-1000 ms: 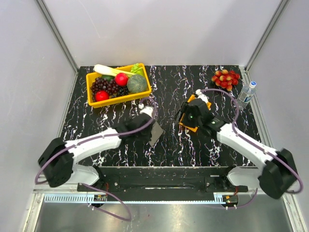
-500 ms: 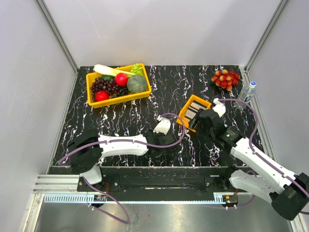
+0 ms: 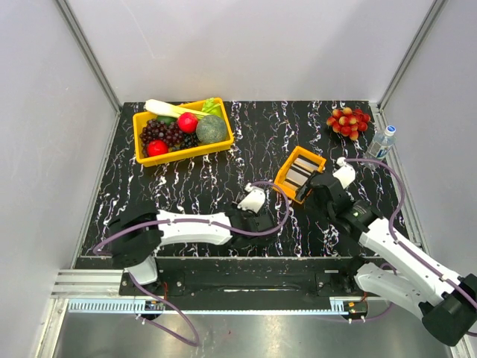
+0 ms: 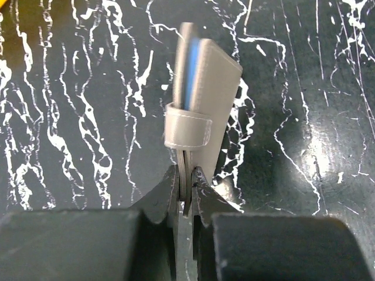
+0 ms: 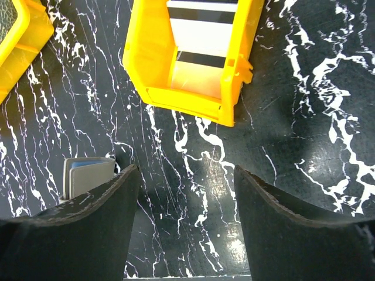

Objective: Put the credit cards into the card holder
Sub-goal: Open the card holder at the center of the board.

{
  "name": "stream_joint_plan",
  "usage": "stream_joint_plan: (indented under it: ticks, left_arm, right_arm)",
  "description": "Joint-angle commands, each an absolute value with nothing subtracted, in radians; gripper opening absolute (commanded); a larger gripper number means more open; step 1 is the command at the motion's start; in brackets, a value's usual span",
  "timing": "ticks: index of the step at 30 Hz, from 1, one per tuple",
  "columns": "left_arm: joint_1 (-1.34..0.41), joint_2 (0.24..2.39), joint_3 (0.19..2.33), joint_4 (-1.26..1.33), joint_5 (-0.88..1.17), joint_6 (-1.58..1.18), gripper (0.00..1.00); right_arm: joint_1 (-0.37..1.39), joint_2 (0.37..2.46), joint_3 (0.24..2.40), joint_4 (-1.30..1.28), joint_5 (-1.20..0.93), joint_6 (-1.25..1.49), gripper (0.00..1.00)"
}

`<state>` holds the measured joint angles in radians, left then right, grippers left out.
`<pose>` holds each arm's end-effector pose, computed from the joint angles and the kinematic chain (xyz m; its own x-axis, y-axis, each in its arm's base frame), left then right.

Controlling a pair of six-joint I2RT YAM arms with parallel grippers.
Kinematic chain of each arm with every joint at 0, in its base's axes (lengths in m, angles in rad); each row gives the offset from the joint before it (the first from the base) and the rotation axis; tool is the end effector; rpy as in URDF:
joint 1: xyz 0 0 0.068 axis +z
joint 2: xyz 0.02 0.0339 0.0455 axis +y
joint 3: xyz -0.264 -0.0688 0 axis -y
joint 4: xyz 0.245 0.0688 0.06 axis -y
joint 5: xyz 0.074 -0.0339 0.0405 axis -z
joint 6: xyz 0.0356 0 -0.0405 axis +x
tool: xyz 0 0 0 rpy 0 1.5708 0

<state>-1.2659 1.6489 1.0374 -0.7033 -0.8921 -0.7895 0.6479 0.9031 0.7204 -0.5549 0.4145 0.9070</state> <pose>0.1165 -0.2779 0.1920 -0.5877 0.3825 -0.7130 0.1738 0.9203 0.3505 0.1580 0.1016 0.2636 -0.5783 0.4665 -0.6693 0.2284 0.8802 0.4161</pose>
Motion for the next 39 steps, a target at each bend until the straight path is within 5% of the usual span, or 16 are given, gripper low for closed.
stream_joint_plan:
  ticks: [1, 9, 19, 25, 31, 39]
  left_arm:
    - [-1.290, 1.706, 1.045, -0.614, -0.816, -0.741, 0.13]
    - [-1.316, 1.700, 1.043, -0.532, -0.720, -0.721, 0.60]
    - [-1.298, 1.379, 0.867, -0.451, -0.648, -0.807, 0.83]
    - [-1.108, 1.233, 0.712, -0.345, -0.399, -0.813, 0.75]
    - [-1.009, 1.324, 0.753, -0.359, -0.301, -0.721, 0.63]
    - [-0.933, 1.439, 0.793, -0.328, -0.201, -0.669, 0.69]
  right_arm:
    - [0.653, 0.848, 0.729, -0.604, 0.517, 0.943, 0.73]
    - [0.652, 0.796, 0.741, -0.670, 0.577, 0.945, 0.77]
    - [0.652, 0.862, 0.732, -0.542, 0.387, 0.786, 0.72]
    - [0.652, 1.104, 0.802, -0.410, 0.044, 0.577, 0.62]
    - [0.652, 1.305, 0.870, -0.287, -0.280, 0.454, 0.57]
    - [0.652, 1.495, 0.939, -0.227, -0.518, 0.393, 0.54]
